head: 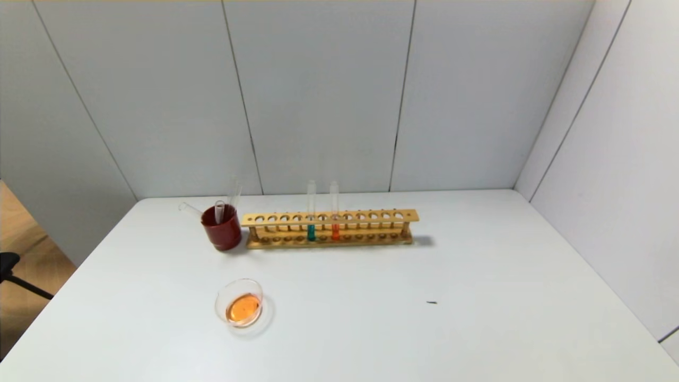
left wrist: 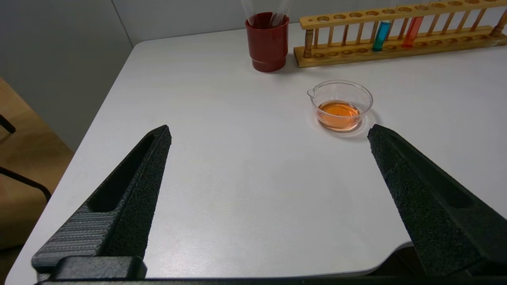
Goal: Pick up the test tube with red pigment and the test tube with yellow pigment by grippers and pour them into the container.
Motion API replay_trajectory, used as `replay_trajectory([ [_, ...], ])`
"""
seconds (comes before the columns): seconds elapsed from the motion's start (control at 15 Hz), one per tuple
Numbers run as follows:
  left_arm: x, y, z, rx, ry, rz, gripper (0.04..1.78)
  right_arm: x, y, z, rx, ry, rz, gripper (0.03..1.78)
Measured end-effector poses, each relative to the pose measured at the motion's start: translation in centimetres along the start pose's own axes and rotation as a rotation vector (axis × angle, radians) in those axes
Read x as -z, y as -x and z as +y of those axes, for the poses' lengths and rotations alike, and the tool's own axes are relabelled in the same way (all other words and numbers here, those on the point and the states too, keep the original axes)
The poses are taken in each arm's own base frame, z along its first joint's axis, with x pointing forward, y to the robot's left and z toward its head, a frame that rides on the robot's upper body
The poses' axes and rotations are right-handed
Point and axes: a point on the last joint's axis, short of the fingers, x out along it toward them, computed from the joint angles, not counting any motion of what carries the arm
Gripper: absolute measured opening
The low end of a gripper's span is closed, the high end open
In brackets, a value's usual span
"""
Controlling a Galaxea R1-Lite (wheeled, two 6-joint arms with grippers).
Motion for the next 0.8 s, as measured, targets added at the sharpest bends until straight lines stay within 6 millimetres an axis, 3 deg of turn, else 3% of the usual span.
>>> replay_trajectory([
  [0.8, 0.00, 0.00, 0.00, 0.000, 0.001, 0.001, 1.75, 0.00, 0.00, 0.00, 0.002, -0.003, 0.000, 1.75],
])
